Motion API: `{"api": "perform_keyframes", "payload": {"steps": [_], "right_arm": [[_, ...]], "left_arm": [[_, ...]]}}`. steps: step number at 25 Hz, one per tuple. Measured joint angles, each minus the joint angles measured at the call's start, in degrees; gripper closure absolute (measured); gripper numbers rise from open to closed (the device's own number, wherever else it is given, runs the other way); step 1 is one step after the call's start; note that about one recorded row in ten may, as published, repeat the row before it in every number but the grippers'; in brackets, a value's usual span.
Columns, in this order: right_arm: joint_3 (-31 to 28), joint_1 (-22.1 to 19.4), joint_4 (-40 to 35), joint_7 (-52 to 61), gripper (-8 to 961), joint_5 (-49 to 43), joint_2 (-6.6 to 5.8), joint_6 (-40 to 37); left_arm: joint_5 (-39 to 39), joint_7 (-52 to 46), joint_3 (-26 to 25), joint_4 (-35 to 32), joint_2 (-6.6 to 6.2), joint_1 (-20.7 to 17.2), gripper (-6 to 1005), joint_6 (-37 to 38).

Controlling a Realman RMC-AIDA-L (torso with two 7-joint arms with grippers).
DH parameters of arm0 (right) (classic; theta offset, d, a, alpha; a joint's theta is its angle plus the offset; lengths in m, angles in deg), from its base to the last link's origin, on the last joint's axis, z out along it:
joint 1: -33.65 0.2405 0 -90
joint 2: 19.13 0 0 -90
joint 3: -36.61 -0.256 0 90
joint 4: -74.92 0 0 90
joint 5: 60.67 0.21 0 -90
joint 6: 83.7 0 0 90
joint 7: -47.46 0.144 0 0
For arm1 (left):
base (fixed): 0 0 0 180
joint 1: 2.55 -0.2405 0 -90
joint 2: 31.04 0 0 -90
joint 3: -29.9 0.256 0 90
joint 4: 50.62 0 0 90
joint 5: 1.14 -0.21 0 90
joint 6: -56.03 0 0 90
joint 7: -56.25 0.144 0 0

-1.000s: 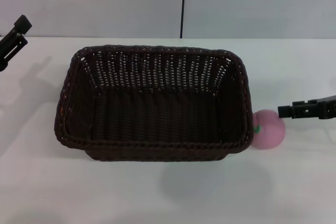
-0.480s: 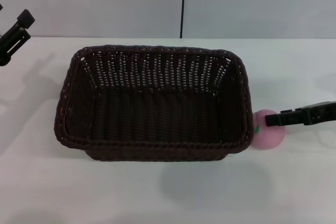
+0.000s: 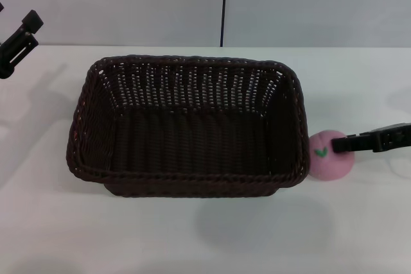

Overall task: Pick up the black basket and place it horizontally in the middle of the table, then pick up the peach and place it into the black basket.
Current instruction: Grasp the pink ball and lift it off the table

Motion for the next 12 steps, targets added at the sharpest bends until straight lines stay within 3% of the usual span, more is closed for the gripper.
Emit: {"api": "perform_keyframes", "payload": {"steps": [4, 9, 12], "right_arm": [[-0.67, -0.66, -0.76, -0.5, 549, 0.91, 0.16, -0.03], [-1.68, -2.62, -3.61, -1.03, 754, 4.71, -0.08, -2.88], [-4.3, -4.78, -9.35, -0.5, 779, 6.76, 0.07, -6.34]], "left_arm": [[0.0, 0.02, -0.26, 0.05, 0.0, 0.12, 216, -0.2], [0.0, 0.03, -0.64, 0.2, 0.0, 0.3, 216, -0.37], [0.0, 0.06, -0.64, 0.2, 0.0, 0.33, 216, -0.43]]}}
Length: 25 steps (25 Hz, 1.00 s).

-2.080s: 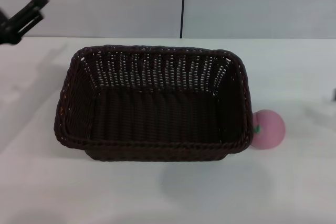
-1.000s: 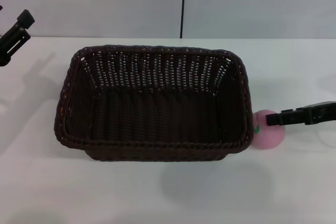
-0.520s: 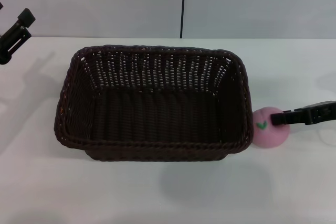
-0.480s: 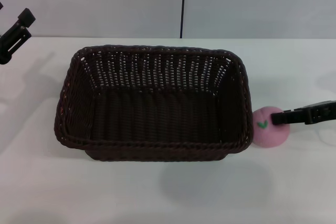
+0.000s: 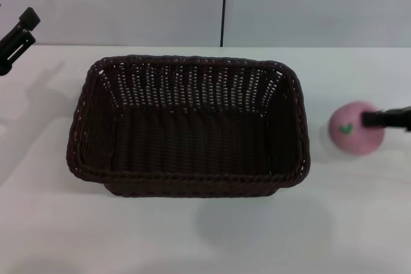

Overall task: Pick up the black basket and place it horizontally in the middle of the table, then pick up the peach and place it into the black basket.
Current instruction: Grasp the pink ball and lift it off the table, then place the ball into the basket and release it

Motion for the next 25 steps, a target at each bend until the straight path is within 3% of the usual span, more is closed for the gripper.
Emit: {"api": "perform_keyframes", "payload": {"steps": [6, 11, 17, 21, 25], "right_arm": [[-8.56, -1.42, -11.71, 1.14, 831, 6.66, -0.08, -10.26], [-8.86, -0.61, -17.1, 2.77, 892, 13.86, -0.5, -15.25], [-3.84, 6.21, -6.4, -0.84, 914, 15.11, -1.55, -11.89], [2.71, 10.81, 2.59, -4.86, 928, 13.65, -2.27, -3.74], [6.18, 13.55, 7.3, -9.6, 913, 13.77, -1.68, 2.77]], "left_arm": [[-0.01, 0.65, 0.02, 0.47, 0.0, 0.42, 216, -0.15], [-0.01, 0.66, 0.03, 0.51, 0.01, 0.42, 216, -0.02], [0.0, 0.71, 0.29, 1.2, 0.1, 0.63, 216, 0.03], [-0.08, 0.77, 0.51, 2.23, 0.1, 0.9, 216, 0.31], [-0.31, 0.77, 0.55, 2.46, 0.1, 0.78, 216, 0.36]]}}
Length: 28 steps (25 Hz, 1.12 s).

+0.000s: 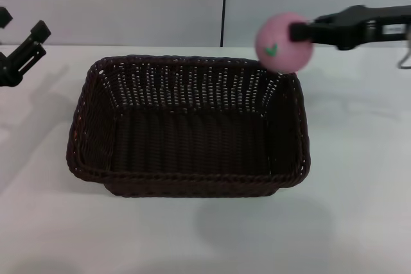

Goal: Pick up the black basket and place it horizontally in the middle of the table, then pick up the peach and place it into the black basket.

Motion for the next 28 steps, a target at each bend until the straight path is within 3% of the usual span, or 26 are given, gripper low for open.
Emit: {"api": "perform_keyframes", "payload": {"steps": [4, 8, 18, 22, 25, 26, 28], "right_arm": [[0.86, 2.04, 2.86, -3.79, 888, 0.92, 1.42, 2.07], [3.15, 3.28, 4.31, -5.06, 863, 0.95, 1.69, 2.16], [2.81, 1.76, 4.37, -8.2, 523, 2.68, 1.96, 2.26], [2.04, -2.09, 2.58, -10.4, 399, 5.79, 2.08, 2.28], [-1.54, -7.76, 2.27, -16.55, 290, 10.66, 2.7, 2.85], [-4.93, -11.87, 4.81, -23.41, 253, 15.72, 3.21, 3.34], [-6.53, -13.92, 6.94, -27.28, 255, 18.51, 3.32, 3.58]], "left_arm": [[0.28, 0.01, -0.02, 2.54, -0.02, 0.62, 216, 0.54], [0.3, 0.01, -0.19, 3.02, -0.02, 0.93, 216, 0.63], [0.31, 0.01, -0.28, 3.47, 0.0, 1.53, 216, 0.65], [0.32, 0.06, -0.51, 3.77, 0.0, 1.46, 216, 0.66], [0.34, 1.87, -2.03, 5.98, 0.01, 1.42, 216, 1.66], [0.39, 3.02, -2.93, 7.14, 0.04, 1.5, 216, 2.48], [1.02, 6.93, -6.16, 11.59, 0.1, 2.36, 216, 5.78]]}}
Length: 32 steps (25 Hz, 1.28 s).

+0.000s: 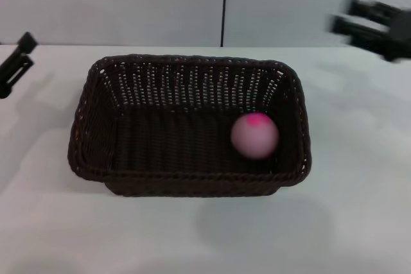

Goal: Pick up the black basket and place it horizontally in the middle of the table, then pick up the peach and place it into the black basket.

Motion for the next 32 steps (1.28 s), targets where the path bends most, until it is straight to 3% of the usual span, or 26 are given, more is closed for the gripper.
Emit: {"api": "perform_keyframes", "payload": {"steps": [5, 8, 11, 16, 32], "right_arm": [[-8.09, -7.97, 19.1, -27.87, 258, 17.85, -0.03, 0.39], [-11.37, -9.76, 29.2, -44.53, 258, 25.18, 0.16, 0.09], [-13.67, -9.97, 36.36, -54.23, 258, 29.91, 0.25, -0.16], [-16.54, -8.99, 41.55, -60.43, 258, 32.16, 0.5, -0.85], [-17.47, -6.03, 45.02, -62.12, 258, 32.19, 0.44, 0.39]], "left_arm": [[3.04, 12.25, -9.2, 13.83, -0.12, 2.7, 216, 8.69], [3.29, 19.3, -14.17, 19.29, 0.02, 3.68, 216, 12.0], [3.31, 22.37, -18.14, 22.68, 0.1, 4.27, 216, 13.71], [3.31, 24.85, -20.99, 24.87, 0.15, 4.62, 216, 14.07], [3.24, 29.81, -23.17, 27.36, 0.25, 5.18, 216, 15.17]]}}
